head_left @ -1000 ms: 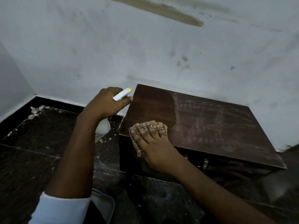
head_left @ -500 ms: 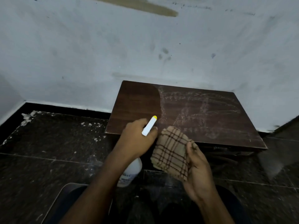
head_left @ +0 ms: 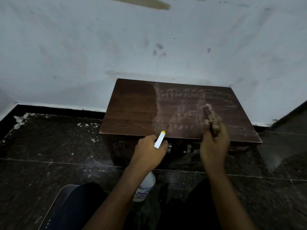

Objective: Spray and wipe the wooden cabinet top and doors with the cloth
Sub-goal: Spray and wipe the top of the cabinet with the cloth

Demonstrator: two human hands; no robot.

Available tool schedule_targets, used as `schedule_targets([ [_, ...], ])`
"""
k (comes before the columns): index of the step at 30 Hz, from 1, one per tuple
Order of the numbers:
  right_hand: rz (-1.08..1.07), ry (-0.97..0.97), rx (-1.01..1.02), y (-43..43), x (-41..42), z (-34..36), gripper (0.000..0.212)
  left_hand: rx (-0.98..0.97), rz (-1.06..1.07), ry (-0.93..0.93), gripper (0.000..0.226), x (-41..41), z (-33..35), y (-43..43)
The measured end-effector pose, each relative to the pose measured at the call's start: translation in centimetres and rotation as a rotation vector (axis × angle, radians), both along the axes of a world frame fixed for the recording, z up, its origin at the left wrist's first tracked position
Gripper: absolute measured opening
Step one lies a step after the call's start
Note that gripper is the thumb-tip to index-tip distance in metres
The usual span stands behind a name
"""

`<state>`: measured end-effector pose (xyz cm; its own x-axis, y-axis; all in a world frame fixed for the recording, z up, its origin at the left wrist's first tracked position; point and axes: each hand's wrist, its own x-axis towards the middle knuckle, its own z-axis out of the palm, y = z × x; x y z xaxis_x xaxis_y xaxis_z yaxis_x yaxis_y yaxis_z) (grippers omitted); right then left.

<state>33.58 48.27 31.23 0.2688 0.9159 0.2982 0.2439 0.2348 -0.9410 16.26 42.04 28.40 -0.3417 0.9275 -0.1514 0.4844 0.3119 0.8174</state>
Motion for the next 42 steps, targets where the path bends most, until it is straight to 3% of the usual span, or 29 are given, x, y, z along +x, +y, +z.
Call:
schedule_targets([
  [6,0.347,-0.898,-0.065,4.4,-2.6,-3.6,0.046,0.017,0.030,-0.007,0.043,0.2,-0.6,-1.0],
  [8,0.537,-0.984,-0.121,4.5,-4.0,-3.2,0.054,0.015,0.043,-0.018,0.040,-0.1,-0.9,-1.3],
  [13,0.864,-1.084,0.019,3.2,-2.3,-3.3,0.063,0.002,0.062,-0.057,0.033,-0.2,-0.9,-2.0],
  [16,0.776,-1.073,-0.085,5.1,-0.1,-2.4,0.059,0.015,0.066,-0.072,0.032,0.1,-0.5,-2.3],
  [18,0.703,-1.238,-0.123,6.5,-1.3,-2.1,0.068,0.023,0.083,-0.071,0.033,0.2,-0.4,-2.2],
  [21,0.691,-1.425,-0.015,5.8,-4.9,-2.7,0.089,0.024,0.120,-0.077,0.034,0.2,-0.1,-2.0],
  [25,0.790,-1.422,0.113,3.7,-3.7,-2.8,0.085,0.052,0.152,-0.092,0.031,-0.7,-0.1,-2.0],
  [29,0.713,-1.347,-0.040,5.6,-0.5,-2.7,0.069,0.066,0.162,-0.085,0.031,-1.4,0.1,-2.2],
  [33,0.596,-1.329,-0.131,7.7,-4.5,-2.2,0.064,0.069,0.176,-0.065,0.034,-1.3,0.2,-2.1],
  [38,0.853,-1.333,0.023,4.0,-5.7,-2.4,0.056,0.080,0.190,-0.099,0.028,-1.6,0.5,-1.8],
  [42,0.815,-1.305,-0.172,6.2,-1.5,-1.6,0.053,0.098,0.189,-0.095,0.030,-1.9,1.0,-2.1],
])
